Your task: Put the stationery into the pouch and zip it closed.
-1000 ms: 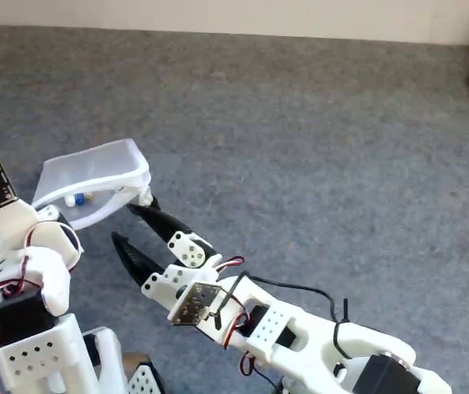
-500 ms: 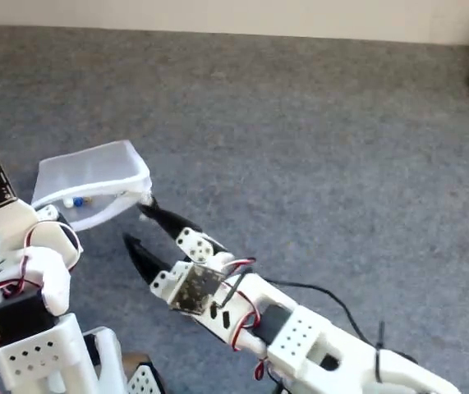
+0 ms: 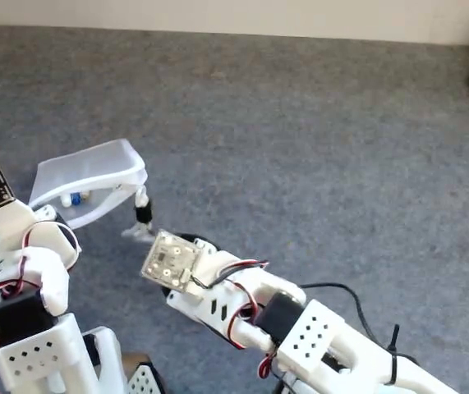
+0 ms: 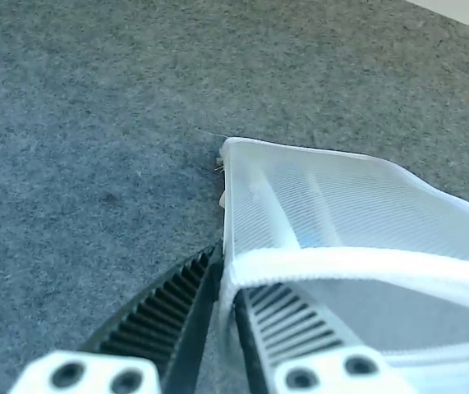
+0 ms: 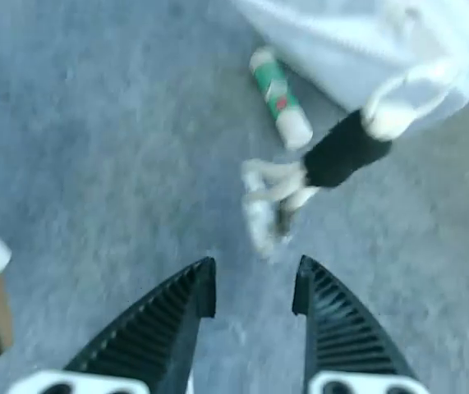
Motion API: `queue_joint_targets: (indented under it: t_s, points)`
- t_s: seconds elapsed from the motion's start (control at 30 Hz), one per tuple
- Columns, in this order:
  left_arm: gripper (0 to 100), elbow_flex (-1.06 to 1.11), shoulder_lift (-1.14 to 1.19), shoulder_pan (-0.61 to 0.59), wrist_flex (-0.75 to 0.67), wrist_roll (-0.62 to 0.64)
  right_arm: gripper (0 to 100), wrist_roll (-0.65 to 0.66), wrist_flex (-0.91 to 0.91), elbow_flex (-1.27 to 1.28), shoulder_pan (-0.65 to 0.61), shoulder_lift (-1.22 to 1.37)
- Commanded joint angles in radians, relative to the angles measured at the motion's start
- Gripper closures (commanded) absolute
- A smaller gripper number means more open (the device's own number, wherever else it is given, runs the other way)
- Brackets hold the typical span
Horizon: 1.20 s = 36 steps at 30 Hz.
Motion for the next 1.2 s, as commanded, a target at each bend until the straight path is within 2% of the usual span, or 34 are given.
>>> queue_joint_targets:
  t_s: [0.0,0.2,0.57,0.87,1.17]
  points:
    - [99,-0.012,0.005,-0.012,-0.031,0.015,84.7,-0.009,0.093,-0.097,-0.008,-0.03]
    - [99,-0.012,0.005,-0.012,-0.031,0.015,84.7,-0.009,0.234,-0.179,-0.008,0.016]
    - [99,-0.012,0.005,-0.012,-0.031,0.015,84.7,-0.009,0.438,-0.381,-0.008,0.418]
    - [99,-0.012,0.005,-0.01,-0.031,0.015,84.7,-0.006,0.446,-0.384,-0.081,0.615]
    - [99,-0.01,0.005,-0.008,-0.031,0.015,84.7,-0.003,0.444,-0.386,-0.079,0.785]
